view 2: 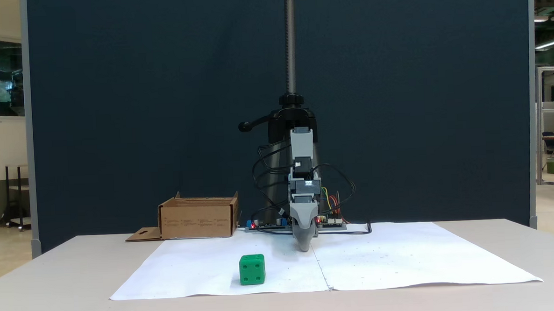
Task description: Grasp a green dice and put it in the bin.
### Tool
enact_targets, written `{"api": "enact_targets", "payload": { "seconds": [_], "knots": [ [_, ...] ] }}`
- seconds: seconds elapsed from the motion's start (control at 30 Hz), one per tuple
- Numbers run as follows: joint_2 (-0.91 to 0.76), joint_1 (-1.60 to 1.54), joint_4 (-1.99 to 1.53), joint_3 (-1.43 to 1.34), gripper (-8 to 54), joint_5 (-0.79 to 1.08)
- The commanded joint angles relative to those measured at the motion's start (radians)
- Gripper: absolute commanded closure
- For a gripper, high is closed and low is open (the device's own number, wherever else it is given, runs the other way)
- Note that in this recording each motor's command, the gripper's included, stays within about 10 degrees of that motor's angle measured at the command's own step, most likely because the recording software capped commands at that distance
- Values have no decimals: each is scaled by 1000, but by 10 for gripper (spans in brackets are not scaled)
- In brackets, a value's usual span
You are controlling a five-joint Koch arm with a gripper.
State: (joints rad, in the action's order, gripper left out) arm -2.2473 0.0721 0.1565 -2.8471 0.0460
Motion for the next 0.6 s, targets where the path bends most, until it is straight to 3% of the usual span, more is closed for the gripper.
{"api": "enact_targets", "payload": {
  "seconds": [0.0,0.57],
  "knots": [
    [-57,21,-162,81,41,-11],
    [598,219,-1007,1000,38,-8]
  ]
}}
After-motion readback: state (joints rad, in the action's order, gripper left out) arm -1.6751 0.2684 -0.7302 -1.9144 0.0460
